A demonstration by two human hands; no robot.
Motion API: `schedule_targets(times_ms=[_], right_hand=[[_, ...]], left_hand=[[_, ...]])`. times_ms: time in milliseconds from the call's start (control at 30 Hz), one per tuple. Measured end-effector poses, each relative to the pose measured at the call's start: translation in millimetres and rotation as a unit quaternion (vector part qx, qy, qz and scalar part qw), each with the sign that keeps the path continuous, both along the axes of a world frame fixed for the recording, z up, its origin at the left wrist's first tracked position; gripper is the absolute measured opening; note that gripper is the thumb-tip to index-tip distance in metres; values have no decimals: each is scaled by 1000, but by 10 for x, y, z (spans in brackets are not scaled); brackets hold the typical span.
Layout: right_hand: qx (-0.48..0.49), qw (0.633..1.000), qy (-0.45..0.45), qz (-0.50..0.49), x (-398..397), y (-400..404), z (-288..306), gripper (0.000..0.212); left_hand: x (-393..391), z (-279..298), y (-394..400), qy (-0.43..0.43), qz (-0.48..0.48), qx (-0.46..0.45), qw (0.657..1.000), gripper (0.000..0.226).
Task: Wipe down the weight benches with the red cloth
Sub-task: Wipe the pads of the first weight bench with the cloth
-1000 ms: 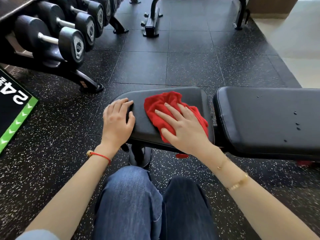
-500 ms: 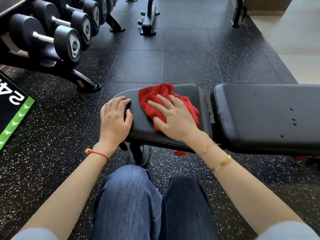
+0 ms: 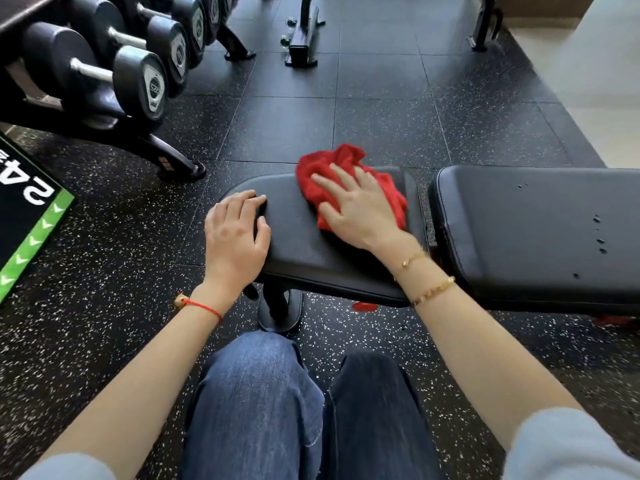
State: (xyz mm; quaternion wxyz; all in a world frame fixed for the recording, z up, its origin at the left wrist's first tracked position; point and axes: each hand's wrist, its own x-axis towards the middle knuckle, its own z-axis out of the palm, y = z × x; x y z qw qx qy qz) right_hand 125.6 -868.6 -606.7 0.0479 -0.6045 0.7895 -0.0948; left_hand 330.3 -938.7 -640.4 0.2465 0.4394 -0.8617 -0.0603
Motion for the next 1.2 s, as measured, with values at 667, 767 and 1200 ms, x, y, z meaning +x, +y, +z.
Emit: schedule_targets(times_ms=[667, 767, 1200], right_hand=[[-23, 995, -11, 95, 400, 263, -40, 55], [-34, 996, -9, 84, 193, 489, -61, 53], [-11, 991, -18, 128, 836, -332, -4, 54]], left_hand=[[45, 55, 39, 9, 1, 13, 1000, 48], [111, 67, 32, -2, 14, 11, 1000, 44], [385, 92, 94, 34, 25, 37, 998, 39]])
